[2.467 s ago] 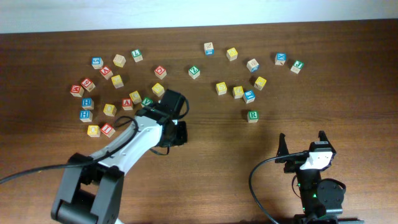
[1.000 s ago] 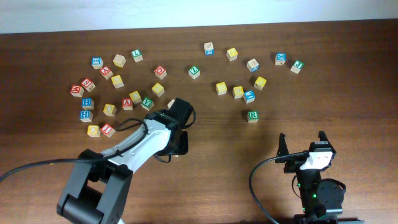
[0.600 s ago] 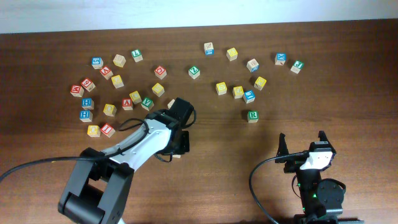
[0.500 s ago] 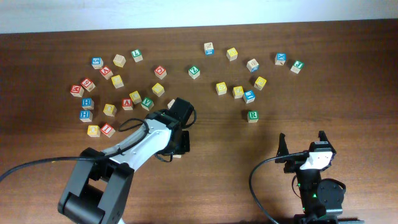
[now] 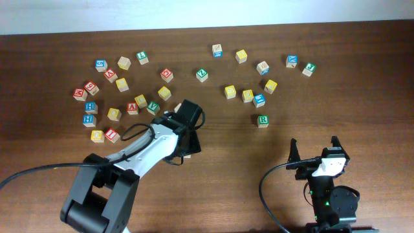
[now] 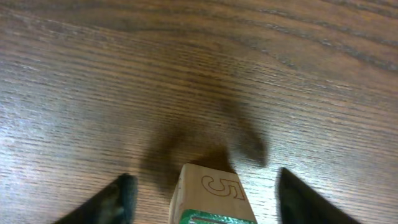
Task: Spell out RSS
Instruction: 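Lower the held R block onto the table at front center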
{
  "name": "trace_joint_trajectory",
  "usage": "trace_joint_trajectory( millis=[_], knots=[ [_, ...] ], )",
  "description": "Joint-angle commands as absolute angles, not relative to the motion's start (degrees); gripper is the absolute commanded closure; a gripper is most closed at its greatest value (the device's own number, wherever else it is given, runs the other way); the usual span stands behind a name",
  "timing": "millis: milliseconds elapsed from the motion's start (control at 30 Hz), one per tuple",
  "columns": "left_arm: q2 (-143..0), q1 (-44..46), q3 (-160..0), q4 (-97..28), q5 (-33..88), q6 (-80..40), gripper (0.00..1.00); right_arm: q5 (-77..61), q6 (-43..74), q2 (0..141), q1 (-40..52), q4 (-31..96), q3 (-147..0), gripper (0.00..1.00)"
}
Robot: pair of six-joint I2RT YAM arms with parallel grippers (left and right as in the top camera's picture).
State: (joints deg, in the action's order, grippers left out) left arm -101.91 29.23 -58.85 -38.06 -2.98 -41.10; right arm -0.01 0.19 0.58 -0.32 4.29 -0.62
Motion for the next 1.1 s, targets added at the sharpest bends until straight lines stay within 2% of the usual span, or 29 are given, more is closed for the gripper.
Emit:
trace_joint_trajectory(
  millis=[0, 33, 100, 233, 367, 467, 533, 733, 833, 1067],
  knots=[
    [-102.65, 29.19, -58.43, -37.50, -3.88, -36.16, 0.11, 0.27, 0.43, 0.21, 0.05, 4.69, -0.32, 0.02],
    [-102.65, 29.21, -58.43, -37.52, -3.84, -35.66, 0.14, 0.27, 0.43, 0.21, 0.05, 4.69, -0.32, 0.02],
    [-102.65, 29.21, -58.43, -37.47, -2.07, -32.99, 0.33, 0.27, 0.43, 0.21, 0.05, 4.71, -0.32, 0.02],
    [-102.65, 29.21, -58.43, -38.15, -1.06, -28.27, 0.55, 0.27, 0.43, 0.21, 0.05, 4.69, -0.32, 0.02],
    [-102.65, 29.21, -58.43, -38.22, -1.06, -25.54, 0.61, 0.27, 0.43, 0.21, 0.05, 4.71, -0.32, 0.02],
    [-102.65, 29.21, -58.41, -38.20, -1.06, -25.56, 0.70, 0.27, 0.43, 0.21, 0.05, 4.71, -0.32, 0.02],
    [-102.65, 29.21, -58.43, -38.22, -1.06, -25.58, 0.73, 0.27, 0.43, 0.21, 0.05, 4.69, -0.32, 0.02],
    [-102.65, 29.19, -58.41, -38.13, -1.39, -29.12, 0.72, 0.27, 0.43, 0.21, 0.05, 4.69, -0.32, 0.02],
    [-102.65, 29.19, -58.43, -38.09, -3.75, -30.98, 0.78, 0.27, 0.43, 0.21, 0.03, 4.69, -0.32, 0.02],
    [-102.65, 29.19, -58.43, -35.79, -4.43, -31.90, 0.77, 0.27, 0.43, 0.21, 0.05, 4.69, -0.32, 0.02]
  ],
)
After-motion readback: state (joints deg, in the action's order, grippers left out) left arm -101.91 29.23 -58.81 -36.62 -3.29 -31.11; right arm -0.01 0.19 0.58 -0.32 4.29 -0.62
